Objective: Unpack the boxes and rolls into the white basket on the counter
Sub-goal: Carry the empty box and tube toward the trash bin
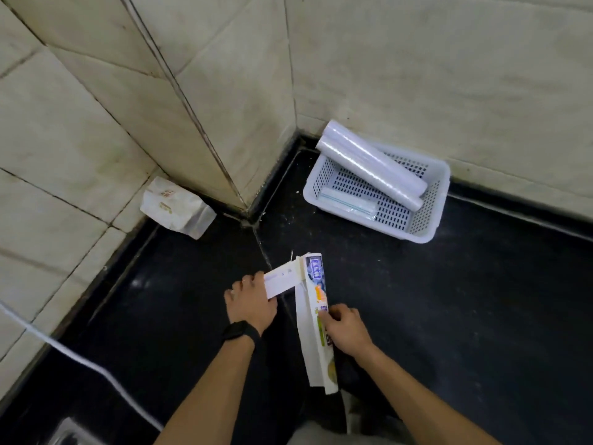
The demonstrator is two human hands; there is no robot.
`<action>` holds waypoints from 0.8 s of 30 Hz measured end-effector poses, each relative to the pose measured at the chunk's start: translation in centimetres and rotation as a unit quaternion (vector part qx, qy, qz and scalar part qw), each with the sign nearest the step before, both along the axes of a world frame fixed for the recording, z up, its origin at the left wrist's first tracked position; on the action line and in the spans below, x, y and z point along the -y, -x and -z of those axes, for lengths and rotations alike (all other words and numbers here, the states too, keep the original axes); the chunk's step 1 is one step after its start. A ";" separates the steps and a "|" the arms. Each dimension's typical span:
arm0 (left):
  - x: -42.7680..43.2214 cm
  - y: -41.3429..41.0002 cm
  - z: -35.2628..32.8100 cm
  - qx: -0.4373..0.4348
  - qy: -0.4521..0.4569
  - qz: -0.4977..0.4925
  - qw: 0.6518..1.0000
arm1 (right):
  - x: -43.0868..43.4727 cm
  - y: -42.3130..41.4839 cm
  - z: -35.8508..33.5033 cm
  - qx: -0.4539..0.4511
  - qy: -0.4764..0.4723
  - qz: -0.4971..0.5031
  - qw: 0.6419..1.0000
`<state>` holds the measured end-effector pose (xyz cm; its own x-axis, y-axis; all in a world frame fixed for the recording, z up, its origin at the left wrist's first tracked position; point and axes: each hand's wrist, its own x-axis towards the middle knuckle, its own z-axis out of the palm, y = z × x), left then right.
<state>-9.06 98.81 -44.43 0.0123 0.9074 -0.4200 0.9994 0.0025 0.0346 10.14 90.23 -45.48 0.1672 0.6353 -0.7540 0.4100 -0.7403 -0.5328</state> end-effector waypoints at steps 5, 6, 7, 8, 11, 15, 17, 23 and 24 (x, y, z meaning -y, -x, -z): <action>1.9 -1.5 0.0 0.011 0.001 -0.027 1.000 | -0.1 -0.4 1.0 -0.042 -0.018 0.057 0.997; 1.9 -1.7 -0.1 0.011 0.002 -0.029 1.000 | -0.2 -0.4 0.4 -0.054 -0.026 0.066 0.996; 1.9 -1.8 -0.1 0.011 0.002 -0.030 0.999 | -0.3 -0.5 0.1 -0.062 -0.028 0.066 0.996; 1.8 -1.9 -0.2 0.011 0.000 -0.029 1.000 | -0.2 -0.6 0.0 -0.065 -0.024 0.061 0.996; 1.3 -1.8 -0.2 0.037 0.004 -0.040 0.999 | 0.1 -0.9 0.2 -0.073 -0.022 0.096 0.992; 0.5 -2.0 -0.4 0.219 0.082 -0.146 0.961 | 1.0 -2.2 -0.2 -0.084 -0.040 0.204 0.975; 0.1 -2.8 -0.9 0.337 0.123 -0.199 0.912 | 1.8 -3.4 -1.1 -0.106 -0.047 0.256 0.960; 0.2 -8.6 -2.5 0.454 0.197 -0.144 0.857 | 6.0 -8.8 -3.7 -0.144 -0.118 0.368 0.911; 0.4 -10.0 -2.9 0.462 0.205 -0.130 0.853 | 6.9 -9.8 -4.4 -0.148 -0.132 0.382 0.902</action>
<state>0.92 98.40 -41.58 0.3307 0.7096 -0.6223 0.5099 0.4205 0.7505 19.94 83.32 -41.08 0.4487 0.5838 -0.6767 -0.3568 -0.5772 -0.7346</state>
